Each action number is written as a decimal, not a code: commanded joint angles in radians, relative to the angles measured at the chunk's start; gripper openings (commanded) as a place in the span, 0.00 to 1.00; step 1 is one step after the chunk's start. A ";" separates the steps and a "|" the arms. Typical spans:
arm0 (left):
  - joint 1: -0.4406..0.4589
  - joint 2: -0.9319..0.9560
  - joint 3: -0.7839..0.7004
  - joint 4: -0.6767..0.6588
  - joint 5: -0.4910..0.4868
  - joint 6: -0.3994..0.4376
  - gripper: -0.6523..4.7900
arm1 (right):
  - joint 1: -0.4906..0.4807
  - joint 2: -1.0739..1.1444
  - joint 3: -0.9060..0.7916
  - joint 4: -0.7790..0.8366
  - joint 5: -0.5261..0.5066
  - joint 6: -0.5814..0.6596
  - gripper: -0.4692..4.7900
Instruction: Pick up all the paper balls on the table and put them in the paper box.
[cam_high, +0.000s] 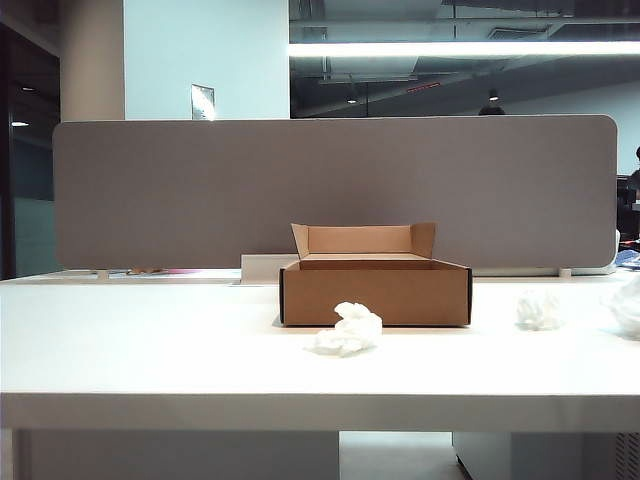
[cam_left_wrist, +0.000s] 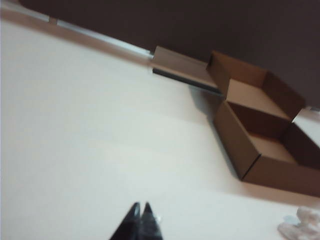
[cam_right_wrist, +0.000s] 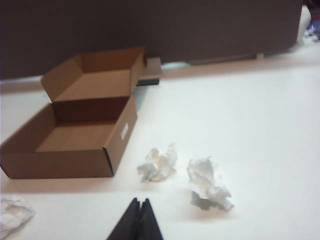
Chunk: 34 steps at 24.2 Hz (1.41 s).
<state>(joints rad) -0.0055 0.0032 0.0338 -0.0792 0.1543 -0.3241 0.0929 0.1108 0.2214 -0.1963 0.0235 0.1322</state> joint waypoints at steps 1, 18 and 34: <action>0.000 0.001 0.039 0.018 0.006 0.002 0.11 | 0.000 0.116 0.095 -0.006 0.003 -0.003 0.08; 0.000 0.132 0.208 0.027 0.095 0.063 0.11 | -0.002 0.832 0.591 -0.016 0.004 -0.217 0.08; -0.040 0.826 0.507 0.143 0.250 0.066 0.30 | -0.135 1.161 0.630 -0.051 -0.009 -0.216 0.35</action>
<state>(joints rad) -0.0280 0.7887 0.5110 0.0463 0.3904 -0.2619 -0.0399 1.2583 0.8452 -0.2443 0.0185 -0.0803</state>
